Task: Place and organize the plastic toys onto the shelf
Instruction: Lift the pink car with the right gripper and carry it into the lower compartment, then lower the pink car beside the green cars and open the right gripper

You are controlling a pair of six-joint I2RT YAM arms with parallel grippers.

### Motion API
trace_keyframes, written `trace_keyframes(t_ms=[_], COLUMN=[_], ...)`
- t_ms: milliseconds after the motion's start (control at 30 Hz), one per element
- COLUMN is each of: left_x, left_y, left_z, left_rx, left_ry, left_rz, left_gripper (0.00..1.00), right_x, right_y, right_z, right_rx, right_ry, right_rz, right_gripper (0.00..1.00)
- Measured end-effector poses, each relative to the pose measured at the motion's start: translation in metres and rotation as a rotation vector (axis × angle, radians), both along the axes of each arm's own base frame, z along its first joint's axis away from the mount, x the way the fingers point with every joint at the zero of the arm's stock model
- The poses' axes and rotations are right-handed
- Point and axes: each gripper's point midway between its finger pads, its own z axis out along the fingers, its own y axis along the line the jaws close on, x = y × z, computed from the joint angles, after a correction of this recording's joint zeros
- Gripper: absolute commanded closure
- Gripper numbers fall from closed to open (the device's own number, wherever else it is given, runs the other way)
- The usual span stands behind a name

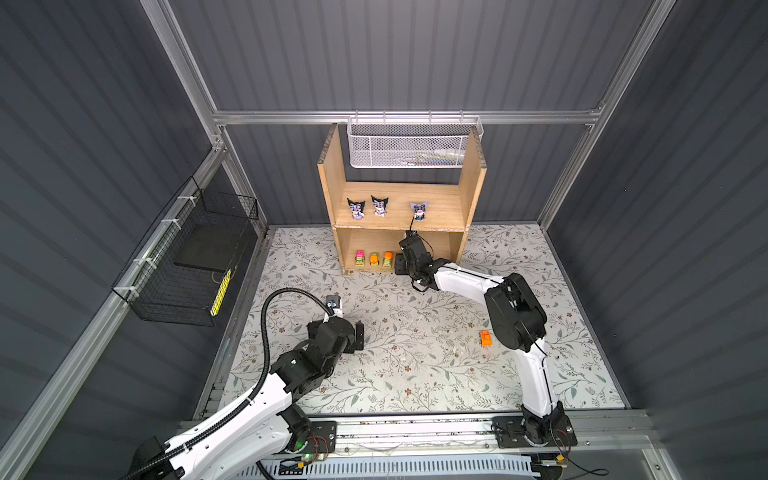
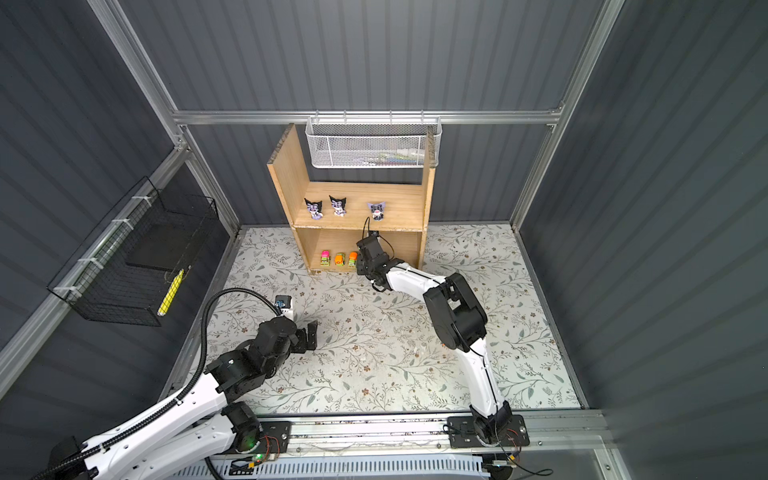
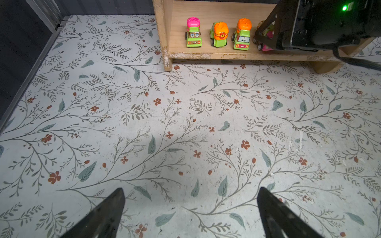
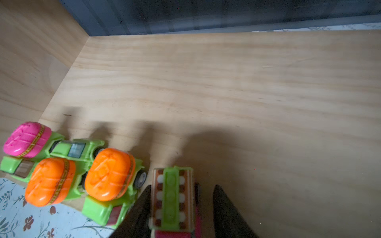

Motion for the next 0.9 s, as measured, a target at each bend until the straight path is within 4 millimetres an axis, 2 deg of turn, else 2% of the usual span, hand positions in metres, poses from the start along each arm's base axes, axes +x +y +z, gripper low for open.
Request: trace_keyframes(t_ms=[233,433,900], left_x=[0.000,0.000,-0.002], left_y=[0.000,-0.001,0.002], left_z=[0.000,0.002,0.004], left_rx=[0.000,-0.003,-0.009], left_ry=[0.000,-0.003,-0.001], left_rz=[-0.001,-0.001,0.002], left_gripper=[0.00,0.00,0.00], right_x=[-0.001,-0.003,-0.036], right_y=[0.000,-0.001,-0.011], right_z=[-0.001,0.000,0.010], right_rx=[0.003,0.007,0.050], right_ry=[0.005,0.003,0.028], right_rz=[0.002,0.004,0.052], right_gripper=[0.44,0.39,0.26])
